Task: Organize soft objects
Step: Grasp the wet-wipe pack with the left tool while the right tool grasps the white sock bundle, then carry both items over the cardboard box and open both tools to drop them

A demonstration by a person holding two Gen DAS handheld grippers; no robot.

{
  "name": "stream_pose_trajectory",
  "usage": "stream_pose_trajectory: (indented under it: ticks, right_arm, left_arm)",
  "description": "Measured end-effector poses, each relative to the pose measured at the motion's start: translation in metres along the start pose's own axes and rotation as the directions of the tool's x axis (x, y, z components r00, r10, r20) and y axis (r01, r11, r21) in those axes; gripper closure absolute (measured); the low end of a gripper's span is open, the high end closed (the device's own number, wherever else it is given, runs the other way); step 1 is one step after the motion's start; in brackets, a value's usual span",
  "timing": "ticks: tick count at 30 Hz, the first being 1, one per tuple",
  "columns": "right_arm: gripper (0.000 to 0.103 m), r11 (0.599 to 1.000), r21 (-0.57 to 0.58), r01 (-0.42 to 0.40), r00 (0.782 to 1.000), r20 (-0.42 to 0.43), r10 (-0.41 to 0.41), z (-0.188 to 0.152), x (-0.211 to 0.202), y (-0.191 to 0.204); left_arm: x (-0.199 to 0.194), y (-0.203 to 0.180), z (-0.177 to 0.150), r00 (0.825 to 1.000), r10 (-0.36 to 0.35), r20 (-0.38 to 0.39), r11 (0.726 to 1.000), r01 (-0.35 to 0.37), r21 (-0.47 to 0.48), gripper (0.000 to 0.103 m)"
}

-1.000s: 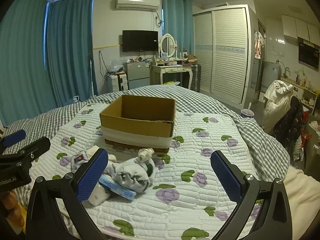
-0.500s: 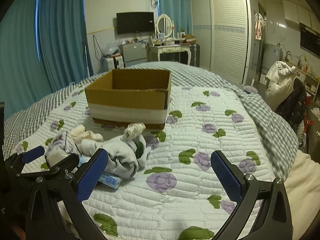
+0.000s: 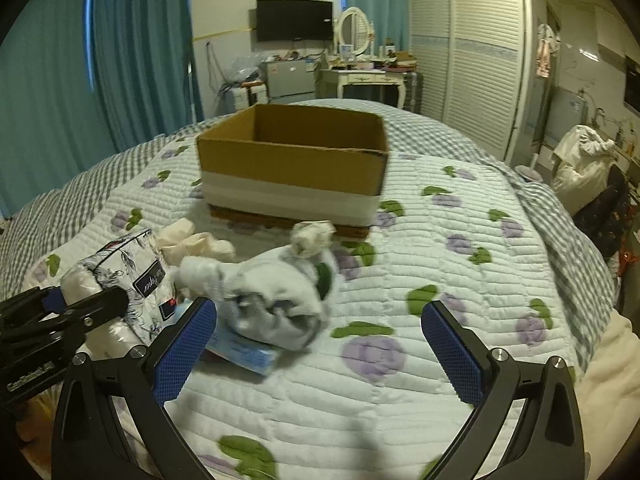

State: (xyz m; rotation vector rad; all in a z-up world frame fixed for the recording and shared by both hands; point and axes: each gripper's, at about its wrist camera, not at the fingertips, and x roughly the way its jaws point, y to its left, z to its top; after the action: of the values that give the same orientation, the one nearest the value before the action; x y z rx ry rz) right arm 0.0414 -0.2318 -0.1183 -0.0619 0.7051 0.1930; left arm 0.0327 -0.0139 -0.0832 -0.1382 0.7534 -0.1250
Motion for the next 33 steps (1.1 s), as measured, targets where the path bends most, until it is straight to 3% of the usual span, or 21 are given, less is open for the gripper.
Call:
stream_pose_trajectory:
  ticks: [6, 9, 11, 14, 20, 27, 33]
  right_arm:
    - [0.005, 0.999, -0.022, -0.036, 0.998, -0.052, 0.035, 0.007, 0.026, 0.019]
    - [0.018, 0.998, -0.019, -0.057, 0.995, -0.087, 0.055, 0.009, 0.040, 0.024]
    - [0.034, 0.998, -0.013, -0.069, 0.991, -0.112, 0.068, 0.007, 0.047, 0.025]
    - [0.042, 0.997, -0.001, -0.072, 0.991, -0.112, 0.071, 0.003, 0.046, 0.024]
    - [0.053, 0.995, 0.017, -0.096, 0.994, -0.060, 0.097, 0.004, 0.018, 0.019]
    - [0.056, 0.989, 0.030, -0.146, 0.989, 0.035, 0.145, 0.018, -0.026, 0.014]
    - [0.057, 0.987, 0.024, -0.161, 0.979, 0.133, 0.156, 0.051, -0.056, 0.004]
  left_arm:
    - [-0.010, 0.014, 0.000, 1.000, 0.012, 0.012, 1.000, -0.013, 0.021, 0.057]
    - [-0.014, 0.018, 0.003, 1.000, 0.019, 0.022, 0.999, -0.019, 0.032, 0.057]
    - [-0.016, 0.017, 0.005, 0.999, 0.020, 0.029, 0.999, -0.021, 0.043, 0.057]
    - [-0.020, 0.014, 0.008, 0.999, 0.024, 0.030, 0.998, -0.026, 0.055, 0.057]
    - [-0.034, 0.004, 0.010, 0.999, 0.009, 0.049, 0.997, -0.013, 0.081, 0.057]
    - [-0.054, -0.016, 0.021, 0.995, -0.014, 0.096, 0.992, 0.002, 0.126, 0.057]
    - [-0.058, -0.032, 0.047, 0.991, -0.027, 0.133, 0.985, 0.004, 0.170, 0.057]
